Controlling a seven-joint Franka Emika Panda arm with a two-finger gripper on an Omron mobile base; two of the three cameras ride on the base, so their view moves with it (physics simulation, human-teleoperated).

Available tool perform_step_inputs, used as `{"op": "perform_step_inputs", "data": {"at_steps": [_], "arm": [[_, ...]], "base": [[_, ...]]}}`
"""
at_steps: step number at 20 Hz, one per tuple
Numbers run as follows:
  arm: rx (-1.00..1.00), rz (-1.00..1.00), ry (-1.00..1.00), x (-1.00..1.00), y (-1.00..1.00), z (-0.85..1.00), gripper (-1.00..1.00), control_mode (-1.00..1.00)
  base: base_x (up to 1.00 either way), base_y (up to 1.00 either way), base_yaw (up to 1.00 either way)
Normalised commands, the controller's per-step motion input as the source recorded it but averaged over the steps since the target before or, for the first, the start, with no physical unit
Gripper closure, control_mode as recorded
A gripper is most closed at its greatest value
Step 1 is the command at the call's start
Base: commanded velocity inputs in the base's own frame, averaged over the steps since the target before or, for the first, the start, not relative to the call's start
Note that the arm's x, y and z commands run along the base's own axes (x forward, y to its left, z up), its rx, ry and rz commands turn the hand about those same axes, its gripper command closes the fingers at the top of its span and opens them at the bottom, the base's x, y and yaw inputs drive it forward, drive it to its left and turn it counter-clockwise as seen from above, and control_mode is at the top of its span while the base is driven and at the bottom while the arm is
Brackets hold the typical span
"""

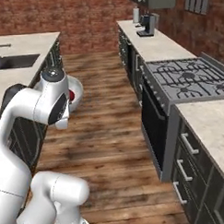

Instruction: The microwave is finished heating the chicken drumstick and tomato. Take the bowl containing the food and place it on the dining counter.

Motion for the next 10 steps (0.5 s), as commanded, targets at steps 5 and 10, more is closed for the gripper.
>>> {"op": "perform_step_inputs", "data": {"at_steps": [5, 10], "arm": [[0.0, 0.0, 0.0, 0.0, 0.0, 0.0, 1.0, 1.0], [0.0, 0.0, 0.0, 0.0, 0.0, 0.0, 1.0, 1.0]], "base": [[0.98, -0.19, 0.78], [0.67, -0.12, 0.87]]}}
